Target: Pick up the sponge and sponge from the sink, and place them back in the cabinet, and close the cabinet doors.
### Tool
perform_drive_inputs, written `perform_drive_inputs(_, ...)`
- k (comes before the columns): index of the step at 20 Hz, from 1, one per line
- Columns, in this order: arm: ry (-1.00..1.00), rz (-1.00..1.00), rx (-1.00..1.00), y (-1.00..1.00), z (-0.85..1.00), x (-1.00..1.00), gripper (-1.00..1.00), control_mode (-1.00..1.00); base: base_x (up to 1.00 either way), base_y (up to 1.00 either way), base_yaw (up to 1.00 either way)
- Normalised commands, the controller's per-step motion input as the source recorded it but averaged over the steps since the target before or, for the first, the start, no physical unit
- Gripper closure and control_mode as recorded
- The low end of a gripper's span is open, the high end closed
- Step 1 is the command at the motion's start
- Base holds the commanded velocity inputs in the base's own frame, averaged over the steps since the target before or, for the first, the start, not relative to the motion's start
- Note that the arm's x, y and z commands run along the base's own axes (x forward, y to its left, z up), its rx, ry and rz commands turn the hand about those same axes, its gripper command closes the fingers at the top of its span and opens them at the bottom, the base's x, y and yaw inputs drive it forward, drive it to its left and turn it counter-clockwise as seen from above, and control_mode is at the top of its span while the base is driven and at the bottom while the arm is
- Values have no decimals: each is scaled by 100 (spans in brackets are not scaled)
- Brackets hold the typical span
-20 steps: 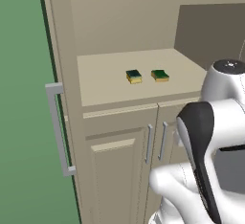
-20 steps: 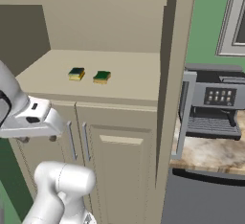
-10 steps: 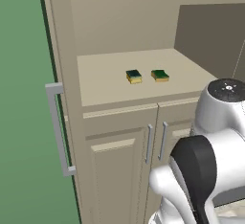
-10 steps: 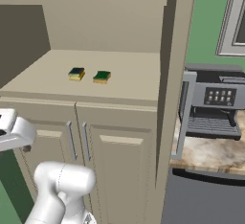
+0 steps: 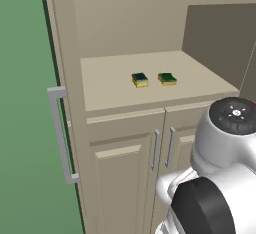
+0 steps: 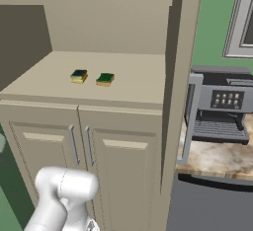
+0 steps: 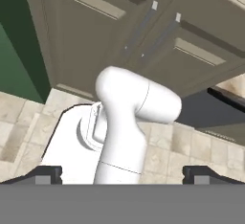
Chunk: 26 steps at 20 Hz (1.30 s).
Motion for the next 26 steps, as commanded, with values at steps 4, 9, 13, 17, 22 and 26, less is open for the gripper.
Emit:
perform_drive_inputs(4,0,7,-5,35,16,-29,-100,-100,0,0,0)
perform_drive_inputs(9,0,10,-6,30,5,-14,-100,-100,0,0,0)
perform_drive_inputs(13,-3,11,-12,29,0,-6,-100,-100,0,0,0)
perform_drive_inputs(17,-5,13,-13,30,0,-1,-100,-100,0,0,0)
perform_drive_inputs(22,-7,12,-15,33,0,-2,-100,-100,0,0,0)
perform_drive_inputs(26,-6,12,-14,35,0,0,-100,-100,0,0,0)
